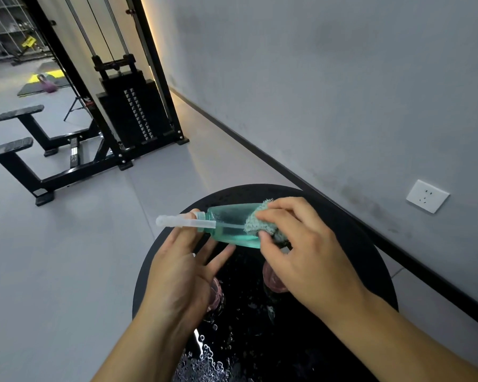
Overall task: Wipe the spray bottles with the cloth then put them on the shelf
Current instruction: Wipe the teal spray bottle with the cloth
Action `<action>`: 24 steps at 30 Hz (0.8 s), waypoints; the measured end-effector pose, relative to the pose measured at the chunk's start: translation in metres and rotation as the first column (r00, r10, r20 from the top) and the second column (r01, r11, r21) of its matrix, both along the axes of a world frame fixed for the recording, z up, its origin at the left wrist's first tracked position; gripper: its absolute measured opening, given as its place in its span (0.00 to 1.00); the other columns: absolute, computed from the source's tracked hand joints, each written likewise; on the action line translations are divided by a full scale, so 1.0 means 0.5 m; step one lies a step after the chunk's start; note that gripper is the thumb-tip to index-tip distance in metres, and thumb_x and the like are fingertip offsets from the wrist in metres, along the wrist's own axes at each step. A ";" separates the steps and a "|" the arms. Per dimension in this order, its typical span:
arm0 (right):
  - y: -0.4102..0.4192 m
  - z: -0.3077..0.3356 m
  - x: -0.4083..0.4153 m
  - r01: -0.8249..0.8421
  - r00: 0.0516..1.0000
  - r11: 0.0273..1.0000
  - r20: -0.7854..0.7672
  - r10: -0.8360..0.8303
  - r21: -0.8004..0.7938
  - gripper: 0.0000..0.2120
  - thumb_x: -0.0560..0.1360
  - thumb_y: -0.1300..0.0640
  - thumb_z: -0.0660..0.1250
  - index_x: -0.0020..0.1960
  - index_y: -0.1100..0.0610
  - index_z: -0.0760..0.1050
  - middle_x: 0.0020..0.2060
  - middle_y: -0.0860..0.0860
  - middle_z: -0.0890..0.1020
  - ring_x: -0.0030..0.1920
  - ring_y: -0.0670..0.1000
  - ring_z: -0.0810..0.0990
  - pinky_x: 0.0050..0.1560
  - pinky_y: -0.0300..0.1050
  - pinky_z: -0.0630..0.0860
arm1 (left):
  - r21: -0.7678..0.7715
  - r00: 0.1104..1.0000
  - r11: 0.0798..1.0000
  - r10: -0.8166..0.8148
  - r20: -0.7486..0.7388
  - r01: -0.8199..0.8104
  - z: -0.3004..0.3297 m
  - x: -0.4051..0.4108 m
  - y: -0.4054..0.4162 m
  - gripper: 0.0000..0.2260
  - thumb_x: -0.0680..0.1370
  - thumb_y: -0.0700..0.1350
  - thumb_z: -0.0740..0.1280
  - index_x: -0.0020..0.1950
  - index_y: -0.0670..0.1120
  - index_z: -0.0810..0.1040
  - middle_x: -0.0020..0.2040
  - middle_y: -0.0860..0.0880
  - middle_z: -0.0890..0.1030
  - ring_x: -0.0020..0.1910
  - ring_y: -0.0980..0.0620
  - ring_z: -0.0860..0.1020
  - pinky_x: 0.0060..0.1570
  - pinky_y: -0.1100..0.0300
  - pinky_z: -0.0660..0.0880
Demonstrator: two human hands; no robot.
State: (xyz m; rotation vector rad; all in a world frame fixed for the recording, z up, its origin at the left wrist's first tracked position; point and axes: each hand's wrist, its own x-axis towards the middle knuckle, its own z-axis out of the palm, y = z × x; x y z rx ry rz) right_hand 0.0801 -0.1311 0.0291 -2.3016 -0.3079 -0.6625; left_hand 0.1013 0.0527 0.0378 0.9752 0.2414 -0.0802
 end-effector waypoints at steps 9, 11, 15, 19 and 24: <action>-0.007 0.000 0.002 -0.014 0.999 1.000 -0.030 0.014 0.004 0.11 0.79 0.60 0.70 0.61 0.52 0.82 0.58 0.42 0.77 0.58 0.44 0.80 0.57 0.42 0.80 | 0.063 0.999 0.998 -0.015 0.035 0.012 -0.006 0.000 -0.005 0.07 0.81 0.48 0.71 0.55 0.46 0.83 0.60 0.45 0.87 0.61 0.43 0.87 0.58 0.41 0.84; -0.011 0.001 0.006 -0.025 0.999 1.000 -0.038 0.025 -0.003 0.11 0.79 0.60 0.70 0.60 0.51 0.82 0.57 0.41 0.77 0.57 0.44 0.80 0.57 0.40 0.80 | 0.076 0.999 0.997 -0.022 0.034 0.020 -0.006 0.000 -0.005 0.07 0.83 0.48 0.69 0.55 0.45 0.83 0.60 0.44 0.87 0.61 0.42 0.87 0.58 0.41 0.84; -0.029 0.006 0.012 0.040 0.995 0.998 -0.096 -0.036 0.040 0.11 0.80 0.58 0.68 0.60 0.49 0.81 0.56 0.38 0.75 0.55 0.41 0.79 0.53 0.38 0.80 | 0.091 0.999 0.996 -0.011 0.037 0.007 -0.003 0.001 -0.004 0.08 0.84 0.48 0.69 0.56 0.45 0.83 0.61 0.44 0.87 0.61 0.43 0.87 0.59 0.41 0.84; -0.008 0.007 0.003 -0.074 0.996 0.997 -0.059 0.074 0.003 0.11 0.81 0.60 0.69 0.61 0.51 0.82 0.58 0.40 0.77 0.59 0.43 0.78 0.59 0.38 0.78 | 0.107 0.998 0.993 -0.054 0.037 0.050 -0.005 -0.007 -0.017 0.12 0.84 0.49 0.69 0.61 0.42 0.82 0.61 0.42 0.87 0.59 0.42 0.87 0.58 0.42 0.84; -0.013 0.012 0.007 -0.059 0.996 0.998 -0.064 0.058 -0.008 0.10 0.79 0.58 0.68 0.59 0.49 0.82 0.56 0.40 0.76 0.58 0.44 0.79 0.56 0.40 0.79 | 0.110 0.997 0.991 -0.073 0.018 0.070 -0.003 -0.009 -0.018 0.08 0.85 0.47 0.68 0.58 0.44 0.81 0.58 0.43 0.88 0.56 0.44 0.88 0.59 0.41 0.84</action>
